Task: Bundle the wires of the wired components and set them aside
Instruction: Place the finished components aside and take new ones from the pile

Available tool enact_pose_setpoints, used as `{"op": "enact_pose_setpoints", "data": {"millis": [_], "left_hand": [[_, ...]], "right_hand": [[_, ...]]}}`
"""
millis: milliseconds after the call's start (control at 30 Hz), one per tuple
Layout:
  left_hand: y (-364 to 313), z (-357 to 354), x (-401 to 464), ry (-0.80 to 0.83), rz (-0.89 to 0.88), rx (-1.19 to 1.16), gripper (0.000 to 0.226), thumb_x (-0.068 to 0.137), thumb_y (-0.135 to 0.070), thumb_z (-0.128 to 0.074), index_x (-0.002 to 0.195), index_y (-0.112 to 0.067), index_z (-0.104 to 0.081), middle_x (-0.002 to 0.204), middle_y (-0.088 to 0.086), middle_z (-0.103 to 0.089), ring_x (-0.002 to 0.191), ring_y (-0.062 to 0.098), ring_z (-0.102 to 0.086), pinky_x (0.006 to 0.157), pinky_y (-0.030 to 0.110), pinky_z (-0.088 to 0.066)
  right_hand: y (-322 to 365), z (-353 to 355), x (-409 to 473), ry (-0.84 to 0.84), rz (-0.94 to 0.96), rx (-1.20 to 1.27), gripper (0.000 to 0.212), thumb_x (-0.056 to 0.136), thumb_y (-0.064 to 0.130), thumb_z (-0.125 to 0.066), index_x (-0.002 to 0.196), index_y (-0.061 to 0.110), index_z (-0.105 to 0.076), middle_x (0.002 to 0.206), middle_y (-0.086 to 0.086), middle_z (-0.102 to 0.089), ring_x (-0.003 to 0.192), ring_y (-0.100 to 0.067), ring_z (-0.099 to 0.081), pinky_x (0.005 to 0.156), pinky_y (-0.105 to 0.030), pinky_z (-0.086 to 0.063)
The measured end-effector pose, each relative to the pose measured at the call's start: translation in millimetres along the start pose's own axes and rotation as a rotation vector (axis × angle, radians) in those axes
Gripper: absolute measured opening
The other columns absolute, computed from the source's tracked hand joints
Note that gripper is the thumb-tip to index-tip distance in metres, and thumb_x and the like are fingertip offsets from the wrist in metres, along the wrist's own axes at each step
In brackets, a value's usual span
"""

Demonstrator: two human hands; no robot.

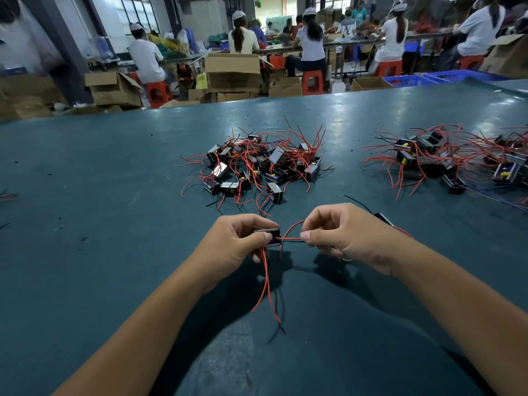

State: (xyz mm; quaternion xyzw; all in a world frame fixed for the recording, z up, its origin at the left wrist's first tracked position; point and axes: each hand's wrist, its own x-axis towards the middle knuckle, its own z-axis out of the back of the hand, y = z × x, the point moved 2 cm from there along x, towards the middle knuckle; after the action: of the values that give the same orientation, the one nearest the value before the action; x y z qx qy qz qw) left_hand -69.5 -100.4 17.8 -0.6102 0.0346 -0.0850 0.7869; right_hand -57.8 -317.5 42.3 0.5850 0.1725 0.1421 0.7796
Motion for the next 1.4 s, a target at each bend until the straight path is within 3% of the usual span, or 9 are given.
{"op": "enact_pose_setpoints", "data": {"millis": [167,300,433,500,600,767,1100,1267,1400], "left_hand": [[2,6,1,0.085,0.011,0.146,0.016,0.093,-0.005,-0.067,0.101,-0.016,-0.075,0.085,-0.002,-0.077,0.073,0.004,-0.066,0.067,0.013,-0.05],[1,6,-2,0.148,-0.004,0.355,0.011,0.092,-0.014,-0.071,0.101,-0.019,-0.075,0.089,-0.005,-0.076,0.074,0.004,-0.064,0.074,0.02,-0.05],[-11,1,-5,0.024,-0.285,0.733,0.019,0.088,-0.018,-0.073,0.106,-0.024,-0.072,0.102,-0.016,-0.063,0.088,0.003,-0.055,0.08,0.019,-0.042],[-20,-9,-9,-0.117,-0.455,0.696,0.02,0.086,-0.015,-0.069,0.105,-0.022,-0.072,0.098,-0.017,-0.064,0.078,0.005,-0.054,0.072,0.015,-0.041],[-23,-23,-10,-0.139,-0.449,0.601,0.01,0.089,-0.019,-0.066,0.095,-0.026,-0.069,0.076,-0.026,-0.061,0.054,0.001,-0.047,0.055,0.008,-0.032],[-11,-20,-4,0.069,-0.322,0.628,0.011,0.095,-0.029,-0.067,0.09,-0.021,-0.072,0.067,-0.017,-0.062,0.058,-0.002,-0.051,0.056,0.011,-0.034],[-4,-9,-3,0.137,-0.261,0.607,0.018,0.099,-0.035,-0.06,0.085,-0.027,-0.067,0.073,-0.021,-0.064,0.063,0.001,-0.053,0.057,0.014,-0.038],[-2,1,-2,0.133,-0.233,0.599,0.019,0.099,-0.037,-0.058,0.08,-0.037,-0.062,0.075,-0.016,-0.066,0.065,0.008,-0.055,0.062,0.029,-0.047],[0,8,-1,0.123,-0.218,0.577,0.018,0.099,-0.035,-0.059,0.083,-0.028,-0.064,0.075,-0.013,-0.066,0.067,0.007,-0.058,0.067,0.033,-0.051]], "right_hand": [[-2,-2,0,-0.009,0.066,-0.115,0.007,0.087,0.009,-0.073,0.086,0.004,-0.067,0.061,0.002,-0.059,0.049,-0.005,-0.047,0.046,-0.012,-0.036],[-4,-2,1,-0.011,0.093,-0.16,0.004,0.087,0.006,-0.072,0.088,0.007,-0.069,0.065,0.003,-0.061,0.052,-0.002,-0.049,0.05,-0.011,-0.038],[-6,-9,4,-0.002,0.119,-0.179,0.007,0.086,0.005,-0.072,0.085,0.011,-0.069,0.061,0.011,-0.061,0.053,0.001,-0.049,0.053,-0.01,-0.037],[-6,-12,4,0.009,0.124,-0.168,0.007,0.086,0.005,-0.072,0.085,0.011,-0.069,0.062,0.01,-0.06,0.053,0.0,-0.048,0.051,-0.011,-0.037],[-6,-13,4,0.011,0.109,-0.111,0.005,0.086,0.004,-0.071,0.087,0.007,-0.068,0.06,0.006,-0.058,0.051,-0.004,-0.047,0.047,-0.012,-0.036],[-7,-9,4,-0.001,0.057,-0.068,0.006,0.087,0.003,-0.07,0.086,0.009,-0.069,0.063,0.002,-0.062,0.049,-0.004,-0.046,0.045,-0.013,-0.034],[-10,12,3,0.055,-0.035,-0.154,0.011,0.092,0.016,-0.067,0.082,0.012,-0.071,0.074,-0.004,-0.072,0.056,-0.012,-0.057,0.047,-0.021,-0.04],[-8,13,2,0.075,-0.043,-0.255,0.009,0.09,0.01,-0.066,0.083,0.009,-0.072,0.066,-0.001,-0.069,0.056,-0.012,-0.058,0.052,-0.022,-0.046],[-7,11,1,0.062,-0.05,-0.301,0.013,0.091,0.012,-0.063,0.079,0.009,-0.069,0.059,0.003,-0.062,0.054,-0.011,-0.054,0.049,-0.023,-0.044]]}}
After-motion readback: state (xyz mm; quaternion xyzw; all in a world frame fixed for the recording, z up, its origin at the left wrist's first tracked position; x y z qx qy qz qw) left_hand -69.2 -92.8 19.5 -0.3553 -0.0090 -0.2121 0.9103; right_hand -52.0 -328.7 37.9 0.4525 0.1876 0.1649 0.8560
